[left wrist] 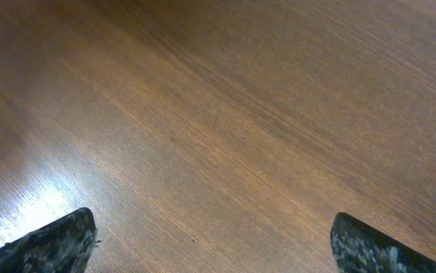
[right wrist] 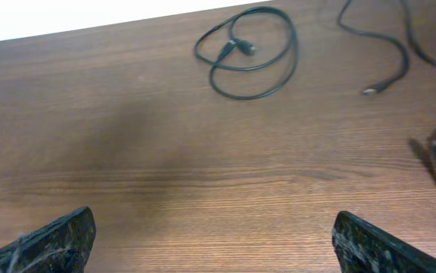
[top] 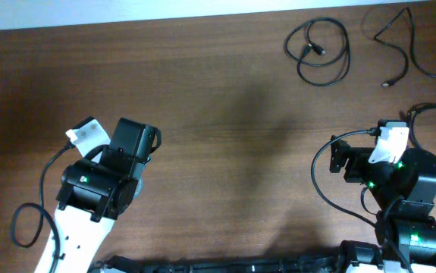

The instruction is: Untangle cables

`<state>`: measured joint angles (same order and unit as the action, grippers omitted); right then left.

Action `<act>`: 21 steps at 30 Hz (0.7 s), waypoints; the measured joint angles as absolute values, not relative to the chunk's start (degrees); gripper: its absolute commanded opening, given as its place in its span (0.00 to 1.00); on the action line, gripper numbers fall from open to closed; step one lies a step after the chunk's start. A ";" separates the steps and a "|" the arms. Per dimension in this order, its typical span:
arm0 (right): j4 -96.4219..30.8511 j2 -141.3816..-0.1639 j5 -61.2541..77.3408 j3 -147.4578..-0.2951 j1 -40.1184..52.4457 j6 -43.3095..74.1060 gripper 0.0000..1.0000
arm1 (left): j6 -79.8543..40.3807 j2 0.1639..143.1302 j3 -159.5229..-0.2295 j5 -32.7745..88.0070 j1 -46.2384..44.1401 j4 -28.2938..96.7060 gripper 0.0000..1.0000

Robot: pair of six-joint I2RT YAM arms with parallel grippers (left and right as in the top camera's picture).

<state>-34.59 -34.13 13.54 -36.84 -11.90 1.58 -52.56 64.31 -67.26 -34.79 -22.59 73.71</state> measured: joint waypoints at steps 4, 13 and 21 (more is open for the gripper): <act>-34.63 -35.70 21.74 -36.84 -11.90 1.76 0.99 | -52.56 64.31 -67.26 -34.79 -22.59 73.71 0.99; -30.70 -40.93 22.39 -35.81 -11.90 1.28 0.99 | -52.56 64.31 -67.26 -34.79 -22.59 73.73 0.99; 1.89 -23.42 16.71 -10.61 -9.89 7.88 0.99 | -52.56 64.31 -67.26 -34.81 -22.59 73.69 0.99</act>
<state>1.89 -23.42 16.71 -10.61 -9.89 7.88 -52.56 64.31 -67.26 -34.81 -22.59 73.69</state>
